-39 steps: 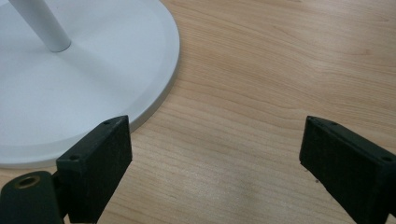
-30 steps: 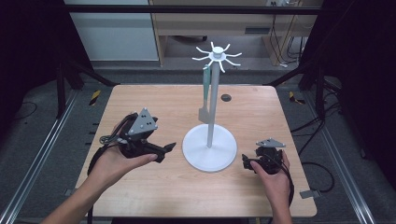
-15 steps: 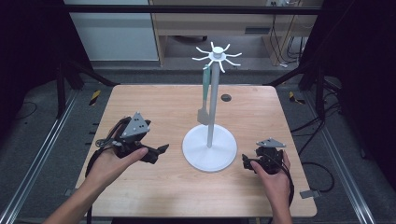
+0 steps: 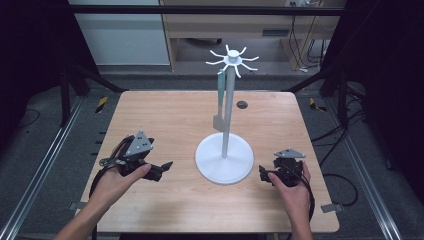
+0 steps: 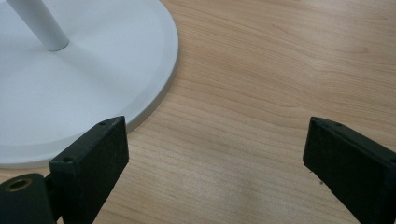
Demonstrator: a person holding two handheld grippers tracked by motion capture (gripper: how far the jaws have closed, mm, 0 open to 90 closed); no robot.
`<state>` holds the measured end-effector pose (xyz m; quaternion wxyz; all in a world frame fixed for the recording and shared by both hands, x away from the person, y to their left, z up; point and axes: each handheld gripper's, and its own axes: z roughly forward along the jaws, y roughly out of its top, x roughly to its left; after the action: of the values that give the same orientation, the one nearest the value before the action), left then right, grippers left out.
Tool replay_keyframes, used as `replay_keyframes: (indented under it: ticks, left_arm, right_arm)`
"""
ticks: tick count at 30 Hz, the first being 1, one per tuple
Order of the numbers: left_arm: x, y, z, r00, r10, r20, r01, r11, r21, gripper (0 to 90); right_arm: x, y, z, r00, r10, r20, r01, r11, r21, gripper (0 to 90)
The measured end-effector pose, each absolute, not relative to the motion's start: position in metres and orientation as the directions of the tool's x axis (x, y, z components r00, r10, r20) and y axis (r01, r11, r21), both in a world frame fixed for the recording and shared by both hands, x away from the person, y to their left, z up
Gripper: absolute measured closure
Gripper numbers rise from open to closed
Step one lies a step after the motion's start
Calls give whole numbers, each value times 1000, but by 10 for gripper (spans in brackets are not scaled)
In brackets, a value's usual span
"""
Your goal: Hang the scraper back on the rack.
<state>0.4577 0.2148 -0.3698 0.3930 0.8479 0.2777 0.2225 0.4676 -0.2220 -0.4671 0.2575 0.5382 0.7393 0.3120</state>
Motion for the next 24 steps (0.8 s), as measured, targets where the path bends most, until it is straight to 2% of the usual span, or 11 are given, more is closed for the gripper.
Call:
replay_keyframes:
  ticks: [24]
  left_arm:
    - [467, 278, -441, 653, 753, 82, 449, -473, 758, 52]
  right_arm:
    - [468, -221, -469, -293, 955, -47, 642, 233, 731, 73]
